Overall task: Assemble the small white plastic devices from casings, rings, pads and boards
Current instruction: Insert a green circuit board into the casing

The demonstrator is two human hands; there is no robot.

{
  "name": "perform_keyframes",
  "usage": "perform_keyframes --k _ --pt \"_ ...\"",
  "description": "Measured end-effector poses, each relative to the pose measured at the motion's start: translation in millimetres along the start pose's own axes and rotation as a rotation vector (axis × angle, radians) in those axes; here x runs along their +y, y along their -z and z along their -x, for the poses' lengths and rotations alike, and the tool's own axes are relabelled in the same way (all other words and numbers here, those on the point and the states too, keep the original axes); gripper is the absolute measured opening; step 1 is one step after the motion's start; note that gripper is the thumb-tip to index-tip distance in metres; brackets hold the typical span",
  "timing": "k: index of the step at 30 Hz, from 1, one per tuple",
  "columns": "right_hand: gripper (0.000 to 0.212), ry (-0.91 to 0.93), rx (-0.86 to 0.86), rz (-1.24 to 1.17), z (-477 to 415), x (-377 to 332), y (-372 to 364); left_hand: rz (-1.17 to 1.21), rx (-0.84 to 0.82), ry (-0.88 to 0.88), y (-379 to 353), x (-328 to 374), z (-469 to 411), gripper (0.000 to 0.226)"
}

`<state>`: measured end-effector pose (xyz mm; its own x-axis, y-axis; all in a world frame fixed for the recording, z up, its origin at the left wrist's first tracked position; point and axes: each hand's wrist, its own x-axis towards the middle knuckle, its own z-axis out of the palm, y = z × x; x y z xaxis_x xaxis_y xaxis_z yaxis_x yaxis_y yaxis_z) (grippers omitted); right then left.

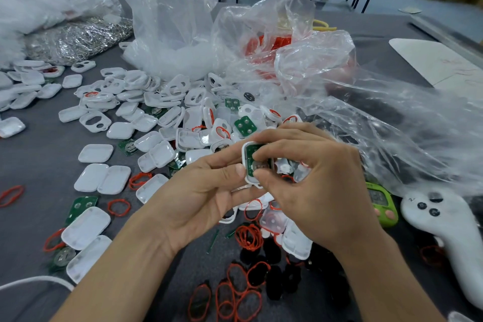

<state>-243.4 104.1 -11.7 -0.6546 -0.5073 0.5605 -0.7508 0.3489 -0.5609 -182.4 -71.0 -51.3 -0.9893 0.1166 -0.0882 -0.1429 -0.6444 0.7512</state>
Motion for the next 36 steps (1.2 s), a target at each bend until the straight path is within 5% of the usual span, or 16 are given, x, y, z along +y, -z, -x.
perform_keyframes --k 5,10,14,20,36 --pt "0.021 -0.092 -0.024 -0.143 -1 2 0 0.02 0.015 0.01 -3 2 1 0.045" --pt "0.02 -0.449 0.1 -0.571 -6 9 3 0.069 -0.01 0.023 -3 6 2 0.068" --pt "0.014 -0.725 -0.007 -0.803 -10 11 1 0.056 -0.007 0.03 -3 6 2 0.065" --pt "0.025 -0.678 -0.19 -0.808 -6 8 -5 0.011 0.027 0.03 -2 5 1 0.05" --pt "0.023 -0.713 -0.045 -0.599 0 1 -27 -0.261 0.315 -0.09 -13 -7 -3 0.03"
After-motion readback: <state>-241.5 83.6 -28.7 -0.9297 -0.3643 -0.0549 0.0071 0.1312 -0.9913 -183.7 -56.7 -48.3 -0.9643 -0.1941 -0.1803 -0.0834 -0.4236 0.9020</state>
